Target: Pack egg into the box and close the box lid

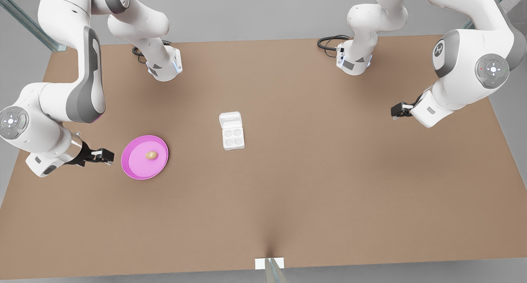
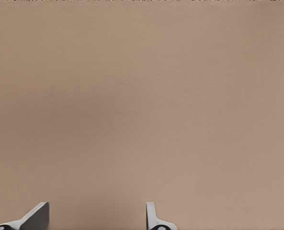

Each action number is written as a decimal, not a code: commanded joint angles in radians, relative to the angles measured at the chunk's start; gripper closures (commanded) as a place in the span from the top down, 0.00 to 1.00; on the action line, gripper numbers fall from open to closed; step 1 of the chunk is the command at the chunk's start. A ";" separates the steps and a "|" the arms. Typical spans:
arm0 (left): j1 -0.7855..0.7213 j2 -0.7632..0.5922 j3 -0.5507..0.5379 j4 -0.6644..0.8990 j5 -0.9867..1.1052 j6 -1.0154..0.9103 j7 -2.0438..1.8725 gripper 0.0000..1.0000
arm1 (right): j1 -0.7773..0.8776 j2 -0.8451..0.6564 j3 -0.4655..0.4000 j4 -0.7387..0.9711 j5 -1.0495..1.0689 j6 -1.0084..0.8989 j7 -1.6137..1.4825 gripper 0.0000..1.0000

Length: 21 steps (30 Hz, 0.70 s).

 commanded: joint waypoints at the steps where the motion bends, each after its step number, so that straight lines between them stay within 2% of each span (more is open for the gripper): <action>1: 0.004 0.000 0.000 0.000 0.000 0.021 -0.003 1.00 | 0.000 0.000 0.000 0.000 0.000 0.030 -0.028 1.00; 3: 0.003 0.000 0.000 0.000 0.000 0.020 -0.003 1.00 | 0.000 0.016 0.000 -0.004 0.003 0.020 0.077 1.00; 5: 0.003 0.000 0.000 0.000 0.000 0.021 -0.005 1.00 | 0.005 -0.001 0.000 -0.125 0.003 0.047 0.386 1.00; 6: 0.004 0.001 0.000 0.000 0.000 0.021 -0.005 1.00 | 0.000 -0.030 -0.002 -0.234 0.003 0.142 0.480 1.00; 8: 0.004 0.004 0.000 0.000 0.000 0.021 -0.005 1.00 | -0.003 -0.018 -0.003 -0.320 0.005 0.210 0.648 1.00; 12: 0.004 0.007 0.000 0.000 0.000 0.026 -0.003 1.00 | -0.011 -0.001 -0.006 -0.414 0.011 0.313 0.628 1.00; 17: 0.004 0.013 0.000 0.000 0.000 0.026 -0.003 1.00 | 0.006 0.022 -0.005 -0.460 -0.010 0.350 0.707 1.00; 19: 0.004 0.013 0.000 0.000 0.000 0.025 -0.003 1.00 | -0.005 0.025 -0.005 -0.460 -0.013 0.346 0.368 1.00; 20: 0.004 0.013 0.000 0.000 0.000 0.023 -0.003 1.00 | -0.009 0.030 -0.003 -0.460 -0.013 0.351 0.094 1.00; 21: 0.004 0.015 0.000 0.000 0.000 0.023 -0.005 1.00 | -0.011 0.037 -0.003 -0.458 -0.012 0.346 -0.359 1.00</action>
